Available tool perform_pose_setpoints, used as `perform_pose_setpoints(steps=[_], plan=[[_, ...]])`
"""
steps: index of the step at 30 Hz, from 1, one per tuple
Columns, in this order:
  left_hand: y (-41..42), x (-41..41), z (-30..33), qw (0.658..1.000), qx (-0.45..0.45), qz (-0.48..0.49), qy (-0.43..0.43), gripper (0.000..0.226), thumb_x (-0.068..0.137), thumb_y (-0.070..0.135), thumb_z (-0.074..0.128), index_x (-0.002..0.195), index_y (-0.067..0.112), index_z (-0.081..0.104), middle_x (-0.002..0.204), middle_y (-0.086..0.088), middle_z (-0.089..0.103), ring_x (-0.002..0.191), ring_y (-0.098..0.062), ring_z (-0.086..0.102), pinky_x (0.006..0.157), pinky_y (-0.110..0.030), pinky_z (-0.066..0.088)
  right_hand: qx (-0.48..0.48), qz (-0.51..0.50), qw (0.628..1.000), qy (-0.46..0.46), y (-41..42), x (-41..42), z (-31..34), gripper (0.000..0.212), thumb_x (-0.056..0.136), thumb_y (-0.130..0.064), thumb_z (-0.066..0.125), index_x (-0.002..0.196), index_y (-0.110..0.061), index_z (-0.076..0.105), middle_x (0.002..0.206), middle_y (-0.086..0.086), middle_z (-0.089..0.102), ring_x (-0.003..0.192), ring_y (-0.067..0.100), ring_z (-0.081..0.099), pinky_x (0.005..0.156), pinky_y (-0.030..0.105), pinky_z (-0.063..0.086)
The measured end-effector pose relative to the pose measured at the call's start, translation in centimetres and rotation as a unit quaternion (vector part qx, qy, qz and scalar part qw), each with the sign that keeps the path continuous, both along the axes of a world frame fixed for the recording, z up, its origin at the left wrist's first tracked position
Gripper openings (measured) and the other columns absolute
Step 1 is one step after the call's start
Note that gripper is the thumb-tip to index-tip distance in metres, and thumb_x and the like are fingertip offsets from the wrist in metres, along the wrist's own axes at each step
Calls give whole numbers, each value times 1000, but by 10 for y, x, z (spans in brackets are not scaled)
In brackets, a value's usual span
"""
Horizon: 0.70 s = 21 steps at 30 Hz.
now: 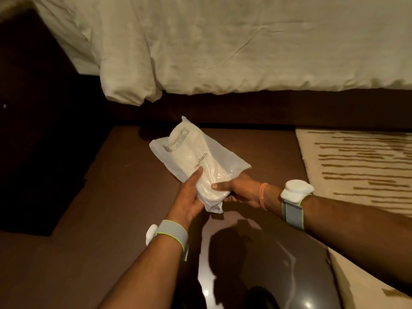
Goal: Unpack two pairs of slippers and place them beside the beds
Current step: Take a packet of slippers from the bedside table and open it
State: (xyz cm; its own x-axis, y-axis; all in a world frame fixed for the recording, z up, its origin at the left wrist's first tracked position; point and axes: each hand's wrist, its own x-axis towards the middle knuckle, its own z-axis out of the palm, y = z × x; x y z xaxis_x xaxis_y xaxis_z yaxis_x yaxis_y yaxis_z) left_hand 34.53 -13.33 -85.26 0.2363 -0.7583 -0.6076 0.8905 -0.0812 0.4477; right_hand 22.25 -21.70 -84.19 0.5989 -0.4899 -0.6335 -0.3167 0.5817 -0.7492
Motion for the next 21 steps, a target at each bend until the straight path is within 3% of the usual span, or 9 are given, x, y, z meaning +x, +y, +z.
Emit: perform_pose_setpoints(steps=[2,4,7,8,10,12,14,18,21], plan=[[-1,-5,-8,1000,1,-11,-5,40,94,16,60,132,5,57,103,-21,75,93,-36,72,74,-49,59,-19,7,1000,21,-3,-9,-2,34,76,-26,79,104,-14,64,79,-1,73,62,11,68,50,22,55],[1,-9,-12,999,-17,-31,10,34,95,13,58,128,4,58,98,-19,77,88,-34,75,69,-45,61,-34,-17,999,19,-14,-14,0,47,76,-42,76,111,-14,64,92,2,74,76,16,71,61,25,56],[2,-11,-18,997,-35,-66,-13,39,93,9,58,132,5,56,108,-16,75,96,-29,74,77,-42,61,-110,-58,992,23,-34,-18,9,51,77,-50,72,114,-14,65,108,10,73,98,29,70,89,45,56],[4,-9,-20,997,-33,-71,-29,44,92,7,59,136,5,54,110,-15,74,98,-29,73,82,-42,59,-137,-71,988,29,-38,-17,12,52,78,-51,71,113,-13,65,109,11,73,98,30,70,90,48,56],[7,-5,-26,994,-38,-84,-56,48,92,3,59,139,4,51,112,-14,72,101,-29,70,91,-45,54,-190,-92,977,38,-46,-14,19,50,76,-54,71,108,-15,67,106,9,73,92,27,72,77,41,60],[8,0,-27,992,-43,-94,-69,48,92,2,58,140,3,50,114,-14,70,102,-29,68,98,-48,50,-234,-71,968,56,-55,-9,29,48,72,-52,76,108,-21,67,105,4,71,90,23,71,63,30,57],[8,2,-26,992,-49,-96,-63,48,92,2,59,140,3,51,117,-15,69,103,-29,68,98,-48,50,-229,7,969,92,-63,-5,38,59,68,-50,80,116,-22,62,108,3,69,93,25,69,69,35,57],[8,7,-27,993,-60,-92,-36,51,91,8,62,140,5,51,133,-20,62,120,-36,60,107,-55,43,-75,112,987,86,-58,-1,35,54,69,-34,84,115,-15,64,107,10,75,95,32,72,78,49,59],[8,15,-27,997,-59,-56,-10,47,92,15,63,137,8,53,128,-18,66,117,-36,63,101,-54,48,-96,137,982,89,-53,-3,28,48,74,-27,81,117,-17,62,97,6,75,79,23,74,63,33,59]])
